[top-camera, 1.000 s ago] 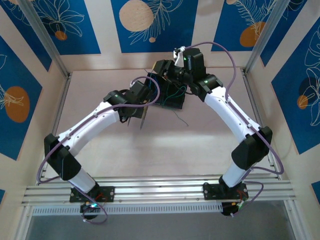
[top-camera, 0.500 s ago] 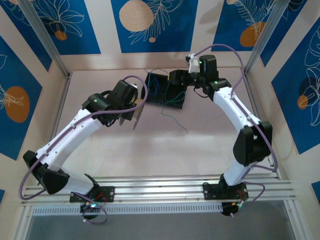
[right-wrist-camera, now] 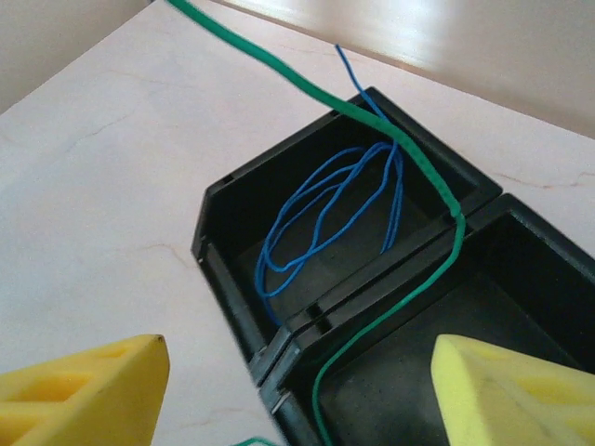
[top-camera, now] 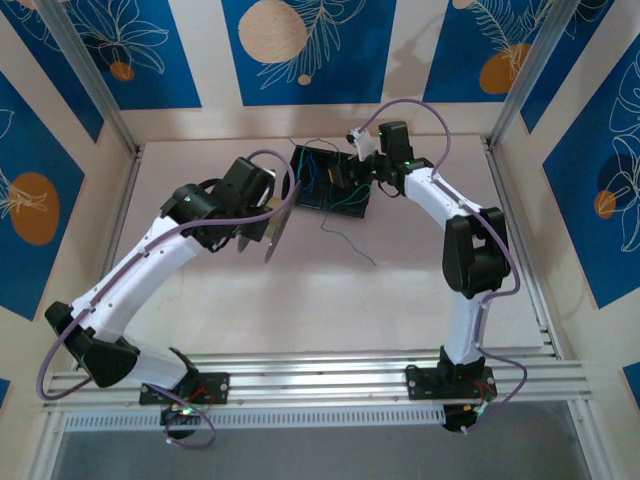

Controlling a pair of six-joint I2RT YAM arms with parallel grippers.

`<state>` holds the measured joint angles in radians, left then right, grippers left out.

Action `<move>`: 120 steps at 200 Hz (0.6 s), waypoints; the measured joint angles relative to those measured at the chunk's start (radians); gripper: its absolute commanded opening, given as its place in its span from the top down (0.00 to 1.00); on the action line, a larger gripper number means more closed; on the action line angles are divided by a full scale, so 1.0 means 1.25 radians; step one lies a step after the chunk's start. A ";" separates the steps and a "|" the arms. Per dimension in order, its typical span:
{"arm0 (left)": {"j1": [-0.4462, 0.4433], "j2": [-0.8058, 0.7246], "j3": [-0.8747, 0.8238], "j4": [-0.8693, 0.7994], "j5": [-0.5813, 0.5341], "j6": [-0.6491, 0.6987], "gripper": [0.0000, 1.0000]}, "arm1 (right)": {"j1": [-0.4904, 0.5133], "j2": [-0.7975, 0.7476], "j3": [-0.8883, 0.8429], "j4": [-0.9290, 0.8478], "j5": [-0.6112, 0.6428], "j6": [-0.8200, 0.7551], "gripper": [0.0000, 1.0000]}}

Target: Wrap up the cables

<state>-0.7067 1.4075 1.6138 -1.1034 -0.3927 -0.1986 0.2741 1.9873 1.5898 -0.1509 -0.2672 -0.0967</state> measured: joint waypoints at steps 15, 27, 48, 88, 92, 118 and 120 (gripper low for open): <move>0.000 0.003 0.003 -0.001 0.000 0.002 1.00 | -0.006 0.032 0.006 0.021 -0.003 -0.027 0.33; 0.001 0.005 0.003 -0.004 0.000 0.007 1.00 | -0.010 0.058 0.008 0.044 -0.002 -0.045 0.33; 0.003 0.010 0.004 -0.007 0.000 0.015 1.00 | -0.023 0.095 0.009 0.094 -0.003 -0.054 0.34; 0.004 0.024 0.011 -0.013 0.000 0.019 1.00 | -0.050 0.145 0.049 0.154 -0.030 -0.056 0.38; 0.004 0.024 0.012 -0.013 0.000 0.019 1.00 | -0.052 0.154 0.061 0.155 -0.037 -0.057 0.38; 0.005 0.026 0.018 -0.015 0.000 0.020 1.00 | -0.060 0.202 0.132 0.159 -0.068 -0.060 0.38; 0.005 0.026 0.019 -0.016 0.000 0.020 1.00 | -0.060 0.204 0.135 0.159 -0.070 -0.060 0.38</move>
<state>-0.7002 1.4395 1.6375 -1.1229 -0.3923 -0.1734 0.1993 2.2429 1.7580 0.0475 -0.3553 -0.1715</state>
